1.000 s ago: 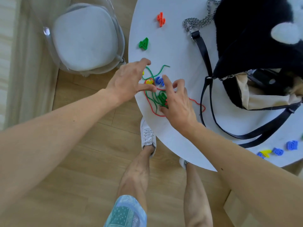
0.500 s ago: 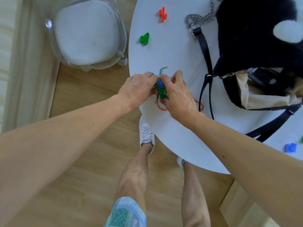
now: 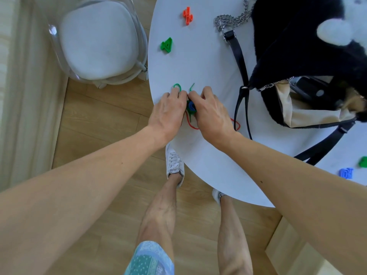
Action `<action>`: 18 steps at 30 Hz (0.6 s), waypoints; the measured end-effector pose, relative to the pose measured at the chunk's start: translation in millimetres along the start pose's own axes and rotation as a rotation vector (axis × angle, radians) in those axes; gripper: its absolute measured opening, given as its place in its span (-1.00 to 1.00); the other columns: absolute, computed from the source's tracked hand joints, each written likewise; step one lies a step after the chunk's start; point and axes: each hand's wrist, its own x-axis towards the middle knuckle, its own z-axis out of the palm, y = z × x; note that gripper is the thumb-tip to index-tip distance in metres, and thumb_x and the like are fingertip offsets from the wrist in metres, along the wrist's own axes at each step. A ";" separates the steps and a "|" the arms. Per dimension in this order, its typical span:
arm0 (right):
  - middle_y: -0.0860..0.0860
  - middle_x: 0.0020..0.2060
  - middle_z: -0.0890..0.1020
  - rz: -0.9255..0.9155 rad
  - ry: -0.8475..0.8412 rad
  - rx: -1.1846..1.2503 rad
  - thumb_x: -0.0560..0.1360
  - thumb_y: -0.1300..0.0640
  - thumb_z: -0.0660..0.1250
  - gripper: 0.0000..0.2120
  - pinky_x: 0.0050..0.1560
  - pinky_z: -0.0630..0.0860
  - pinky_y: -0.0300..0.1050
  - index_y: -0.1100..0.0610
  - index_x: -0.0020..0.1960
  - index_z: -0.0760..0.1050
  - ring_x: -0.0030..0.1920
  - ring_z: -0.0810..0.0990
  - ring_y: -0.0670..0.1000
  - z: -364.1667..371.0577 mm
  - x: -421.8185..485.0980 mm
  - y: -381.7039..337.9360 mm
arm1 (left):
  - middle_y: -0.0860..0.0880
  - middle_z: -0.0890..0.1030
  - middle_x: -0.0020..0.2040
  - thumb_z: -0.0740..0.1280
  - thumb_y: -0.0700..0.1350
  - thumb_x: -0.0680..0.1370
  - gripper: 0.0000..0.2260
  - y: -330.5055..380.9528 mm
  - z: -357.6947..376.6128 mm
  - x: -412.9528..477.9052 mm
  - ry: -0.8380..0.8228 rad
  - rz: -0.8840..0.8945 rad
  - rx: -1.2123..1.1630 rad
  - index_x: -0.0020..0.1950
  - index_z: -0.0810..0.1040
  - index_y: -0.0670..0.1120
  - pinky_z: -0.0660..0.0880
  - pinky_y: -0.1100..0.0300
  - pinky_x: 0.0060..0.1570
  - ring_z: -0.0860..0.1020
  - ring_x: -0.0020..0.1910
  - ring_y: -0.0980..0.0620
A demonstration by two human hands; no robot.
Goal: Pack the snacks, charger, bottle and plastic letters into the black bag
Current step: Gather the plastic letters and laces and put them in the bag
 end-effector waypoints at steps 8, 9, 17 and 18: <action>0.14 -0.12 0.57 0.365 -0.029 0.889 0.49 0.34 0.36 -0.74 -0.20 0.68 0.06 0.10 0.11 0.47 -0.26 0.64 0.06 -9.5 7.5 14.7 | -0.14 0.62 -0.09 0.32 -0.18 0.56 -0.88 5.2 -6.7 8.4 0.022 -0.278 -0.668 0.06 0.54 -0.19 0.49 0.03 -0.13 0.58 -0.13 -0.12; 0.16 -0.13 0.58 0.403 -0.058 1.039 0.49 0.36 0.37 -0.74 -0.25 0.68 -0.02 0.10 0.10 0.48 -0.32 0.64 0.01 -14.1 6.4 15.4 | -0.12 0.60 -0.17 0.33 -0.18 0.56 -0.89 8.7 -9.8 9.9 -0.019 -0.366 -0.860 0.04 0.55 -0.20 0.49 0.07 -0.23 0.57 -0.24 -0.08; -0.02 -0.16 0.61 0.148 0.023 0.668 0.38 0.31 0.36 -0.68 -0.26 0.54 -0.29 0.01 0.06 0.55 -0.30 0.58 -0.11 -67.7 -22.4 13.7 | -0.18 0.56 -0.08 -0.01 0.16 0.63 -0.54 44.4 -36.7 4.0 -0.507 -0.622 -1.986 0.14 0.50 -0.15 0.38 0.20 -0.33 0.50 -0.32 -0.05; -0.01 -0.15 0.59 0.097 0.037 0.554 0.37 0.31 0.33 -0.66 -0.26 0.50 -0.28 0.02 0.08 0.55 -0.26 0.55 -0.11 -74.1 -28.1 8.8 | -0.13 0.57 -0.13 -0.03 0.26 0.62 -0.47 50.4 -38.2 2.4 -0.540 -0.616 -2.042 0.06 0.53 -0.11 0.40 0.19 -0.25 0.52 -0.25 -0.05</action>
